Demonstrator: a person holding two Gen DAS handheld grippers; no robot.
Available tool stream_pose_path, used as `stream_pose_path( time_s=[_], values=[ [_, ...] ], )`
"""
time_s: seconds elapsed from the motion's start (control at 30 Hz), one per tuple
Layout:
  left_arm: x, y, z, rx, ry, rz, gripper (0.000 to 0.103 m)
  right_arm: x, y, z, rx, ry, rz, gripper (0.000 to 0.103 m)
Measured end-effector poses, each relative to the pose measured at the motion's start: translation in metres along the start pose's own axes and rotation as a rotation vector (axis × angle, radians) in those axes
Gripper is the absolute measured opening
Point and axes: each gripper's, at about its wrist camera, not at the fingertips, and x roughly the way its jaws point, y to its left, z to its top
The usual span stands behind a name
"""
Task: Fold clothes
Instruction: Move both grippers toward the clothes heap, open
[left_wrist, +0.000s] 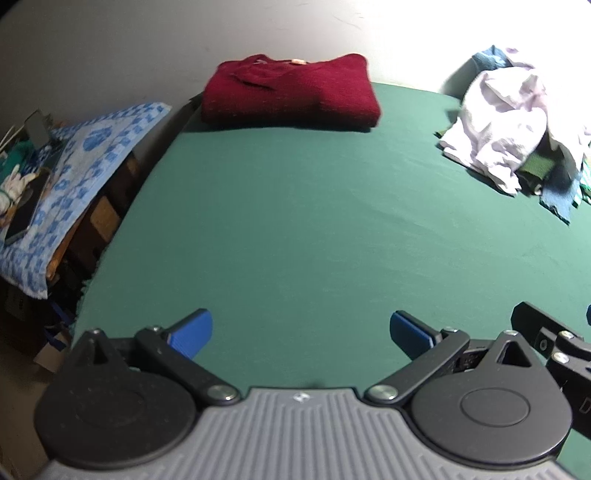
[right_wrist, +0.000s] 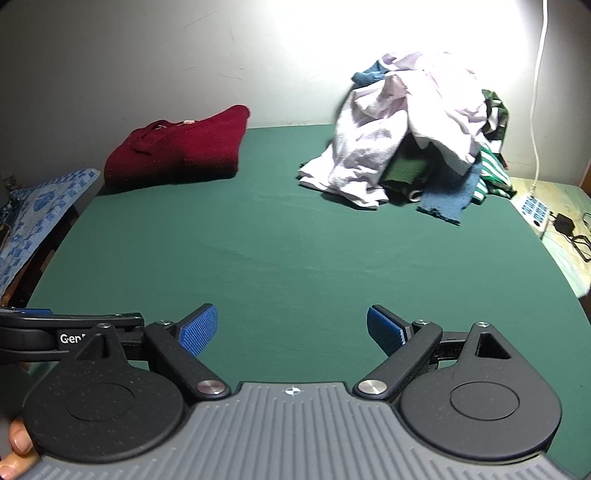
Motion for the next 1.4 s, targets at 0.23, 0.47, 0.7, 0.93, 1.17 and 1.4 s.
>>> stream_pose_path(
  time_s=[0.23, 0.47, 0.7, 0.93, 1.17, 1.4],
  values=[
    [0.010, -0.042, -0.014, 0.118, 0.018, 0.062, 0.102, -0.009, 0.004, 0.002, 0.083, 0.000, 0.017, 0.091],
    [-0.002, -0.079, -0.022, 0.180, -0.027, -0.019, 0.102, -0.005, -0.085, -0.004, 0.161, -0.026, 0.037, 0.091],
    [-0.008, -0.107, -0.022, 0.205, -0.042, -0.045, 0.102, -0.021, -0.090, -0.006, 0.150, -0.031, -0.045, 0.091],
    [-0.014, -0.133, -0.025, 0.227, -0.060, -0.067, 0.102, -0.027, -0.094, -0.006, 0.161, -0.060, -0.145, 0.091],
    [-0.015, -0.149, -0.030, 0.233, -0.054, -0.077, 0.102, -0.028, -0.109, -0.007, 0.167, -0.051, -0.158, 0.091],
    [-0.017, -0.160, -0.033, 0.238, -0.050, -0.070, 0.102, -0.027, -0.121, -0.010, 0.169, -0.054, -0.152, 0.091]
  ],
)
